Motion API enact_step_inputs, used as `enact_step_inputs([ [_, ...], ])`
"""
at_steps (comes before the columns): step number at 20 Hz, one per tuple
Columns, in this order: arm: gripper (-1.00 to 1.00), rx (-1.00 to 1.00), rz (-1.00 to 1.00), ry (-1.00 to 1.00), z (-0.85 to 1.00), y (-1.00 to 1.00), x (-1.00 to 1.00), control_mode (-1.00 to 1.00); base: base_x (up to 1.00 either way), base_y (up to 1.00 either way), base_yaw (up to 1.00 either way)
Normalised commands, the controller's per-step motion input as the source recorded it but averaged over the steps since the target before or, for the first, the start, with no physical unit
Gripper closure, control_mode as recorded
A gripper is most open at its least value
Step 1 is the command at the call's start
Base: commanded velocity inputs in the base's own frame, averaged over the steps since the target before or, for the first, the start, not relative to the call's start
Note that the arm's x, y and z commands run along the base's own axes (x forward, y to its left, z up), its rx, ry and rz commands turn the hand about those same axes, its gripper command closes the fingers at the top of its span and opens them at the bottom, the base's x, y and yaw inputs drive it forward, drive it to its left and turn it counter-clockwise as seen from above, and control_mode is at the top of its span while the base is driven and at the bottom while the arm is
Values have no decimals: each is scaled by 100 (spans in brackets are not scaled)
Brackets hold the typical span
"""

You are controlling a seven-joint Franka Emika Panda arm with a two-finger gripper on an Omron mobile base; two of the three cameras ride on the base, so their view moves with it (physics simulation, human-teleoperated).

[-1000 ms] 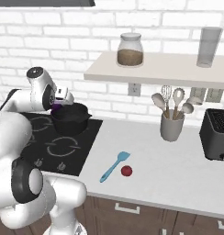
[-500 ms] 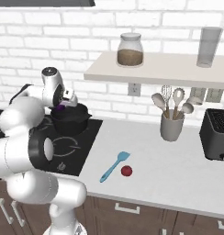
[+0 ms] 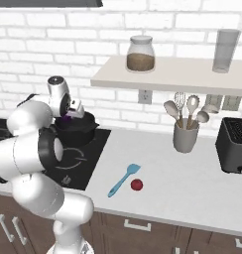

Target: Put the tomato and eggplant in the pot. Retrieve the spatula and lightly stir the vegetables in the pot.

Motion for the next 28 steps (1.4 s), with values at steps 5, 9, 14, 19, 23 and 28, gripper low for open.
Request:
enact_step_inputs([
  [5, 100, 0, 0, 3, -20, 3, 27, -100, 0, 0, 0],
  [9, 100, 0, 0, 5, -19, 1, 19, -100, 0, 0, 0],
  [14, 100, 0, 0, 0, -24, 0, 9, -100, 0, 0, 0],
  [19, 100, 0, 0, 0, -24, 0, 2, -100, 0, 0, 0],
  [23, 100, 0, 0, 0, -24, 2, 5, -100, 0, 0, 0],
  [28, 100, 0, 0, 0, -23, 7, 13, -100, 0, 0, 0],
])
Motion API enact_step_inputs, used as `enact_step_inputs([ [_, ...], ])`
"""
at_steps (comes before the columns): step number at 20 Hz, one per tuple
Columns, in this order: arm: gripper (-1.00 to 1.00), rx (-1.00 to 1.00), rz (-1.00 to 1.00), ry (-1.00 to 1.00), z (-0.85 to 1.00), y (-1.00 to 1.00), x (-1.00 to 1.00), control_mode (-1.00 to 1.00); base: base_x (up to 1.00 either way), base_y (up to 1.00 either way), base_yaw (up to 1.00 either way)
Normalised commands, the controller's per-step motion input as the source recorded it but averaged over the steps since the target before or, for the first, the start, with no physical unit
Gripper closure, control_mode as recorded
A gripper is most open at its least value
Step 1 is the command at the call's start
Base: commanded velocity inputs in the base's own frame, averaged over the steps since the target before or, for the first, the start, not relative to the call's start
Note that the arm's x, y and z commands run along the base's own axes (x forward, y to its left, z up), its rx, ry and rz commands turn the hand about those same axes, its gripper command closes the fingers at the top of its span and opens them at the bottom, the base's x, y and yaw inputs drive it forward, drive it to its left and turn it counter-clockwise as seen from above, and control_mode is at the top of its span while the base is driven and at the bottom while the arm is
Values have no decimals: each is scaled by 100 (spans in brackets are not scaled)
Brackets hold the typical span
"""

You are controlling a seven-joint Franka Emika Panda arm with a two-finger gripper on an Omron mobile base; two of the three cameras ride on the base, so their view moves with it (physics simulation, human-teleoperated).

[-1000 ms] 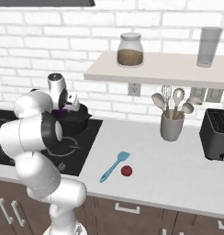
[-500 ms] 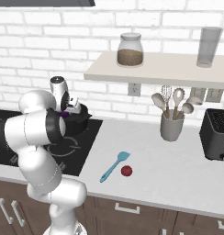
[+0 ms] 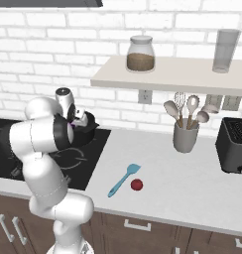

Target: Put the tomato and eggplant in the pot. Retrieve the spatula and lightly stir the vegetables in the pot.

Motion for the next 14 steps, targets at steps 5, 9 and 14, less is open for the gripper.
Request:
enact_step_inputs([
  [5, 100, 0, 0, 0, -22, 4, 14, -100, 0, 0, 0],
  [9, 100, 0, 0, 0, -20, 1, 10, -100, 0, 0, 0],
  [14, -100, 0, 0, 0, -7, 1, 4, -100, 0, 0, 0],
])
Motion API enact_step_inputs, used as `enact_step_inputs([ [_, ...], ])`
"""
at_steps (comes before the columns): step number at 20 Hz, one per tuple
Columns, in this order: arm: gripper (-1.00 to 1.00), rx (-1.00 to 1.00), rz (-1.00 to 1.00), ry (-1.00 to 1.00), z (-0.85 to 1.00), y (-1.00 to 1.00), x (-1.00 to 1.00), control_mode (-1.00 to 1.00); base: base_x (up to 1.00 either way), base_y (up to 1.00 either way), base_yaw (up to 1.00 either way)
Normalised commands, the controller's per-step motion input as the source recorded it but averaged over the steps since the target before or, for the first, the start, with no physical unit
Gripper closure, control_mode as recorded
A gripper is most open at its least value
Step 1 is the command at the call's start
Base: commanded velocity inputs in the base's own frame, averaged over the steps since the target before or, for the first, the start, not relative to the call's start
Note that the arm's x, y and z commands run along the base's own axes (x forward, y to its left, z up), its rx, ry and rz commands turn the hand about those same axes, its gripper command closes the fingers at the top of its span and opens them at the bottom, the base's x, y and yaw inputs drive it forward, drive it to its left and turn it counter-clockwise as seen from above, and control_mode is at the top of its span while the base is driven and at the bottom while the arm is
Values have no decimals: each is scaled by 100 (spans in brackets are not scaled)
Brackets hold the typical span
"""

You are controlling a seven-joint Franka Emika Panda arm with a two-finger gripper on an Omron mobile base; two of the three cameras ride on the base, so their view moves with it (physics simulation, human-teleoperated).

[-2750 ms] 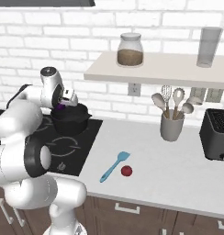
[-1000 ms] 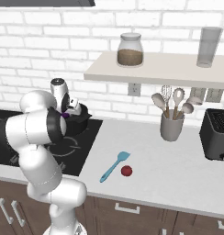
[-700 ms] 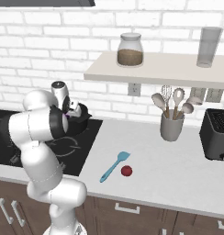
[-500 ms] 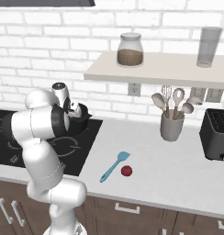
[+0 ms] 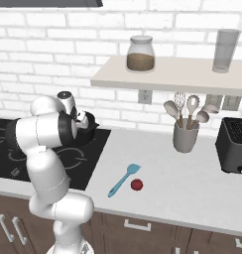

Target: Put the tomato and eggplant in the pot. Retrieve the spatula and lightly stir the vegetables in the pot.

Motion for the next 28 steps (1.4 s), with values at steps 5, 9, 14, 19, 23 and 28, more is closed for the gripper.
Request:
enact_step_inputs([
  [5, -100, 0, 0, 0, 0, 0, 0, -100, 0, 0, 0],
  [9, -100, 0, 0, -4, 2, 0, -3, -100, 0, 0, 0],
  [14, -100, 0, 0, -12, 38, 0, -20, -100, 0, 0, 0],
  [19, -100, 0, 0, -8, 66, 0, -47, -100, 0, 0, 0],
  [23, -100, 0, -6, 10, 31, -20, -89, -100, 0, 0, 0],
  [28, -100, 0, -6, 8, 27, -48, -100, -100, 0, 0, 0],
])
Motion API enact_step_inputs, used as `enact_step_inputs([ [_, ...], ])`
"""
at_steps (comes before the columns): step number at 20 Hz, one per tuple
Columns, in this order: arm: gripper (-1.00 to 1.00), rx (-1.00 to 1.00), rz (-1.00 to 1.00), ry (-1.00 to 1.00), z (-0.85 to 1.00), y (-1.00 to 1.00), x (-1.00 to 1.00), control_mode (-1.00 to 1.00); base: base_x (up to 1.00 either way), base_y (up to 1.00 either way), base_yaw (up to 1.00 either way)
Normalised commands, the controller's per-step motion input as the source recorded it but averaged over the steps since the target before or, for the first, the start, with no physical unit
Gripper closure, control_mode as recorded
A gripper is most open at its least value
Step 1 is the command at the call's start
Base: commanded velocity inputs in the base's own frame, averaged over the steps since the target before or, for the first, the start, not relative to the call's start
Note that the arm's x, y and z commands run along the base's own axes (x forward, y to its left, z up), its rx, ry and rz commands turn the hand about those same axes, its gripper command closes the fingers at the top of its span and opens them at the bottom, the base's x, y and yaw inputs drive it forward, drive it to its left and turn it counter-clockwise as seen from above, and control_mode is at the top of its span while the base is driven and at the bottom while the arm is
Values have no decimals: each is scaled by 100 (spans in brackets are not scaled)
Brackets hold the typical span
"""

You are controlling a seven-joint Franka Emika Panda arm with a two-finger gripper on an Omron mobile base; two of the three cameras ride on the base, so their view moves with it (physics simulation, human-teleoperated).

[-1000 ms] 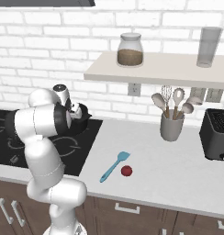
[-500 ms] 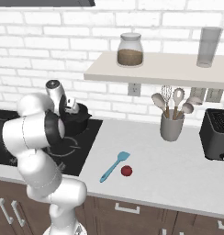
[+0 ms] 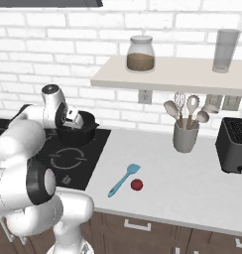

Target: Put the tomato and eggplant in the pot. Retrieve the spatula and lightly stir the vegetables in the pot.

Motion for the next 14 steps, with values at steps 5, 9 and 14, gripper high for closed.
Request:
enact_step_inputs([
  [5, -100, 0, -3, 3, 10, -68, -95, -100, 0, 0, 0],
  [9, -100, 0, -4, 1, -2, -78, -67, -100, 0, 0, 0],
  [14, -100, 0, -2, 8, -1, -98, -24, -100, 0, 0, 0],
])
